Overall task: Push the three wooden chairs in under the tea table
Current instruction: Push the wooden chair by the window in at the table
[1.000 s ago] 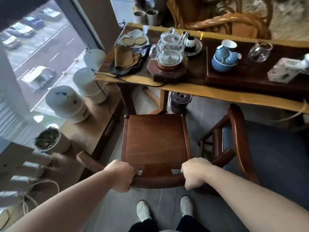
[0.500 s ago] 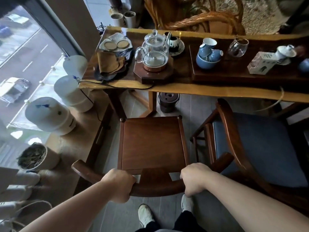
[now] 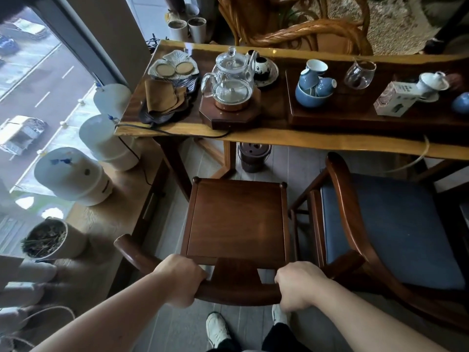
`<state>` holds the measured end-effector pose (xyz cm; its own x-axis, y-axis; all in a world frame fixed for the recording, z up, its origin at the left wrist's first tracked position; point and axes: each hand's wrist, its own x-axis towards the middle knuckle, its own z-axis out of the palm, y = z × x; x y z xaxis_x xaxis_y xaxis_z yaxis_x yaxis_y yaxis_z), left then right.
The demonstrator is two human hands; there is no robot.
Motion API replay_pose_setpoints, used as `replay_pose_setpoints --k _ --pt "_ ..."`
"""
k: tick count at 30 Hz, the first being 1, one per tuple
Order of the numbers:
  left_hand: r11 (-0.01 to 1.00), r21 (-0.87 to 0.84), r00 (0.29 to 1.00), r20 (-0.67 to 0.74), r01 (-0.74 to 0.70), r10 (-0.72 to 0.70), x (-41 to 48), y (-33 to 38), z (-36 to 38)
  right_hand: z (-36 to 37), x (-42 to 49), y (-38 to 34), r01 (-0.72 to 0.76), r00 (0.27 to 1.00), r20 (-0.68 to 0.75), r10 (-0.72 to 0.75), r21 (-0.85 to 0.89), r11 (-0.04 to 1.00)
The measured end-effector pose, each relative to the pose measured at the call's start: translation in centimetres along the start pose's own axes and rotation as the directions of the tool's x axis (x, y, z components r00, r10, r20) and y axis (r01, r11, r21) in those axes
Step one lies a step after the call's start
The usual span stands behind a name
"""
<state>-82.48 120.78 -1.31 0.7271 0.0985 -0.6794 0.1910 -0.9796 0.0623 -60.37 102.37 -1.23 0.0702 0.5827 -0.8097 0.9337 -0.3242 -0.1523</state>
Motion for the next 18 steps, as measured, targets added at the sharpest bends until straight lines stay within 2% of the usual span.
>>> replay_pose_setpoints --k 12,18 --pt "1.0 0.003 0.999 0.016 0.029 -0.029 2.2 -0.5 -2.9 -1.2 -0.5 1.2 -0.044 0.999 -0.026 0.046 0.04 0.998" --pt "0.997 -0.077 0.997 -0.064 0.025 -0.03 1.7 -0.5 -2.8 -0.6 -1.5 1.6 0.015 0.981 -0.193 -0.006 0.045 0.999"
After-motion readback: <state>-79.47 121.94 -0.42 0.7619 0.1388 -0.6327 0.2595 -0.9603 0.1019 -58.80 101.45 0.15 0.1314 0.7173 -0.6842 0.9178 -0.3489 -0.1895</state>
